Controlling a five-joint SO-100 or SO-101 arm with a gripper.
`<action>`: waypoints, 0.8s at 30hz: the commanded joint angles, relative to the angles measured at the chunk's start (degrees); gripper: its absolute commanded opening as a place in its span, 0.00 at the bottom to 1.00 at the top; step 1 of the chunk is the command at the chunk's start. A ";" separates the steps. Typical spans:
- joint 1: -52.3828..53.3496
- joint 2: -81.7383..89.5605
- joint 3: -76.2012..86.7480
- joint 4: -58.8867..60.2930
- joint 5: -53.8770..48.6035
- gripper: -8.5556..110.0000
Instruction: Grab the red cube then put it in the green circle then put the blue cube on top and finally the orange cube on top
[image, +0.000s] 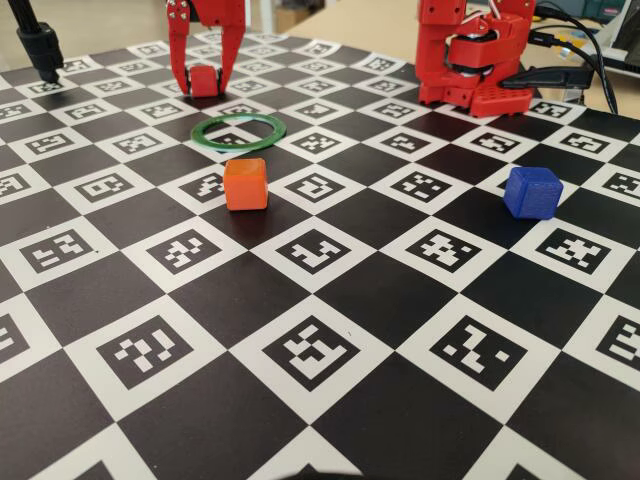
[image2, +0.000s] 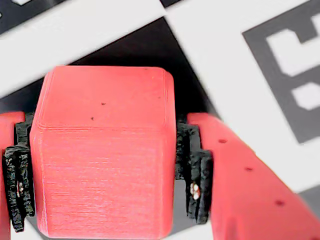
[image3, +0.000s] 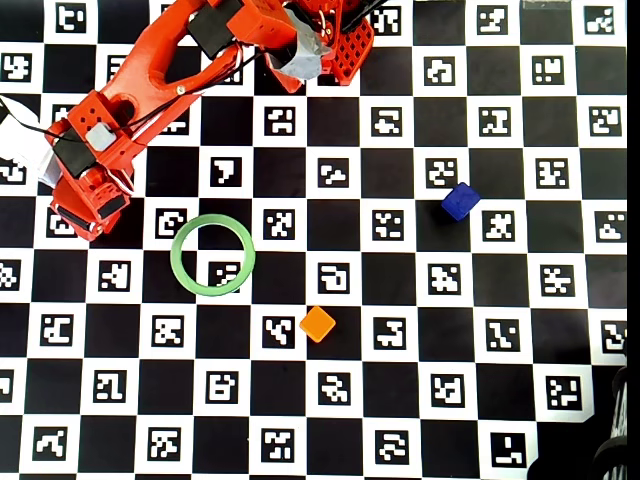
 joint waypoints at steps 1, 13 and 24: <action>-0.18 5.54 -5.01 2.37 -1.23 0.11; -0.53 14.41 -11.34 14.06 -5.27 0.11; -3.43 18.46 -20.83 25.58 -8.00 0.11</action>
